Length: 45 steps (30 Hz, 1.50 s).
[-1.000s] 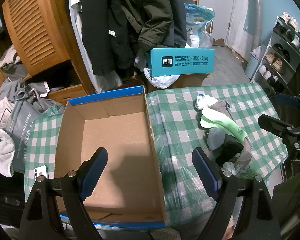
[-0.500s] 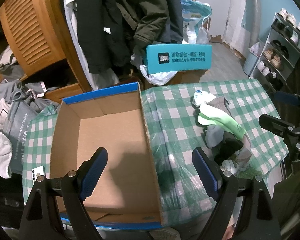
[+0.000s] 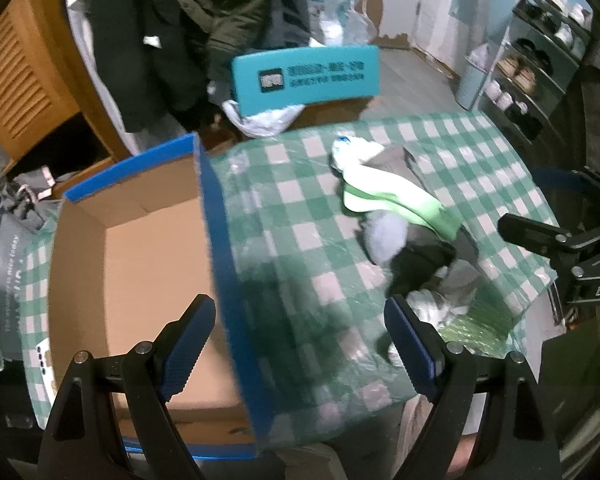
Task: Organize soft objects
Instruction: 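Grasp the white plastic bag bundle with the left gripper while the right gripper grasps the green mesh scrubber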
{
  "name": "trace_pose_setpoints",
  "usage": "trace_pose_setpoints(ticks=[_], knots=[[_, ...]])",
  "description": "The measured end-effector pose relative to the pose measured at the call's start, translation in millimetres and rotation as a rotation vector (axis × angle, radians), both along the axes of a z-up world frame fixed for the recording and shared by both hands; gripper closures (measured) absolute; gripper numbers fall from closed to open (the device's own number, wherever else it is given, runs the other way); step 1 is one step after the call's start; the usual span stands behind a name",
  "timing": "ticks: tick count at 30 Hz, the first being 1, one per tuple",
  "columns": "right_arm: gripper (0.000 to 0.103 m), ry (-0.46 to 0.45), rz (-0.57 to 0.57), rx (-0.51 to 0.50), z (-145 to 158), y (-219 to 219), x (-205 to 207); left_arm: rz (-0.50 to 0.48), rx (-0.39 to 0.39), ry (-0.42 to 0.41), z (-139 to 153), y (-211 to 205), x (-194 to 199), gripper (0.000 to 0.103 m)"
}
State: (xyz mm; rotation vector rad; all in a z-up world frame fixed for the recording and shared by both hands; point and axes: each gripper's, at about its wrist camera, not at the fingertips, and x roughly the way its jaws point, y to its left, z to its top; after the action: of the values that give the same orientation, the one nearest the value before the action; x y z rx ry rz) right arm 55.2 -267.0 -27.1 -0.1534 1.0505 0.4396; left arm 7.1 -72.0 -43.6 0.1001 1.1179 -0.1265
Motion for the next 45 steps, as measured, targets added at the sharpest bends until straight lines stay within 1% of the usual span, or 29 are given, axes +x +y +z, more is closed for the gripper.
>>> trace_pose_setpoints(ticks=[3, 8, 13, 17, 26, 30, 37, 42, 45], knots=[[0.002, 0.045, -0.013, -0.015, -14, -12, -3, -0.026, 0.002, 0.031, -10, -12, 1, 0.015], [0.002, 0.091, -0.013, -0.045, -33, -24, -13, -0.064, 0.01, 0.075, -31, -32, 0, 0.015], [0.002, 0.149, -0.027, -0.039, -50, -32, -18, -0.087, 0.0, 0.119, -48, -42, -3, 0.015], [0.002, 0.186, -0.024, -0.068, -68, -35, -20, -0.116, 0.023, 0.146, -62, -52, -7, 0.015], [0.003, 0.268, 0.014, -0.115, -103, -34, -31, -0.165, 0.05, 0.203, -88, -70, -12, 0.015], [0.003, 0.287, 0.045, -0.147, -115, -28, -36, -0.175, 0.053, 0.234, -99, -73, -11, 0.015], [0.003, 0.315, 0.077, -0.18, -133, -22, -39, -0.186, 0.06, 0.251, -108, -76, -12, 0.015], [0.008, 0.331, 0.102, -0.201, -146, -14, -39, -0.192, 0.066, 0.26, -113, -78, -9, 0.015], [0.011, 0.332, 0.104, -0.192, -151, -12, -37, -0.194, 0.063, 0.267, -114, -79, -7, 0.015]])
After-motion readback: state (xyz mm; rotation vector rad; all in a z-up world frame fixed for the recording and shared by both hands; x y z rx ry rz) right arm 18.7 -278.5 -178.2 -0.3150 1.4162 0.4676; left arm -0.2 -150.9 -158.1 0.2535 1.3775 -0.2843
